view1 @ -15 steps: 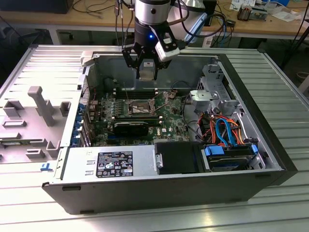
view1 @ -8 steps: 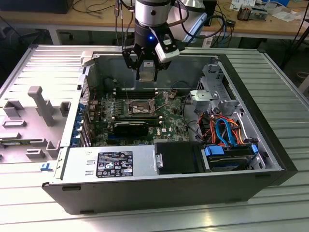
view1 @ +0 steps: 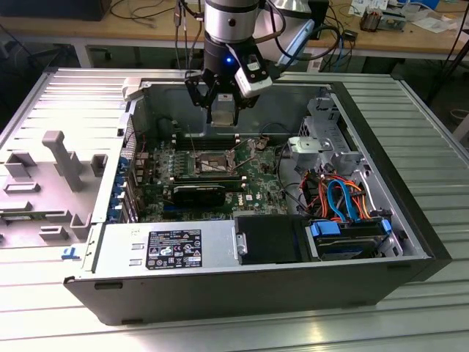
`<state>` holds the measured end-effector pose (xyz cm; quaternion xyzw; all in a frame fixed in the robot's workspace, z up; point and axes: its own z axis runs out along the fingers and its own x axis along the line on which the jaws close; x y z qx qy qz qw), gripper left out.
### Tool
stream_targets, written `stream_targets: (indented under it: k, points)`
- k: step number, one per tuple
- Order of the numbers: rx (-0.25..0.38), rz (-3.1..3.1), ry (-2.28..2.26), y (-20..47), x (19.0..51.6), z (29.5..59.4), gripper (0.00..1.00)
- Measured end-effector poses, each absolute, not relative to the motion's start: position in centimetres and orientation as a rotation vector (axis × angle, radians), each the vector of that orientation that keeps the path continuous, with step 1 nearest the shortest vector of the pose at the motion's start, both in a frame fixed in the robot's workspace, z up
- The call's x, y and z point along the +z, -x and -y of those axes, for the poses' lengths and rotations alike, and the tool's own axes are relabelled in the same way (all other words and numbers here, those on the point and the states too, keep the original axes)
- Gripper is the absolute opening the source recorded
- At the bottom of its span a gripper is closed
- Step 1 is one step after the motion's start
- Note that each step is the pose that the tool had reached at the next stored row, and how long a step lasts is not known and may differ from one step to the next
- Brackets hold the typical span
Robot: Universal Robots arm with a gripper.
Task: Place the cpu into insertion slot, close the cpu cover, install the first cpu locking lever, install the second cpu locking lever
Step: 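Place the cpu into insertion slot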
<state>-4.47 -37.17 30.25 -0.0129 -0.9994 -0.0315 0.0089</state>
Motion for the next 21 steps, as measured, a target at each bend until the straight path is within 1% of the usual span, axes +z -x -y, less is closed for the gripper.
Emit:
stream_targets:
  k: [21]
  points:
    - [-0.075,3.123,0.041,4.88,29.25,37.41,0.55]
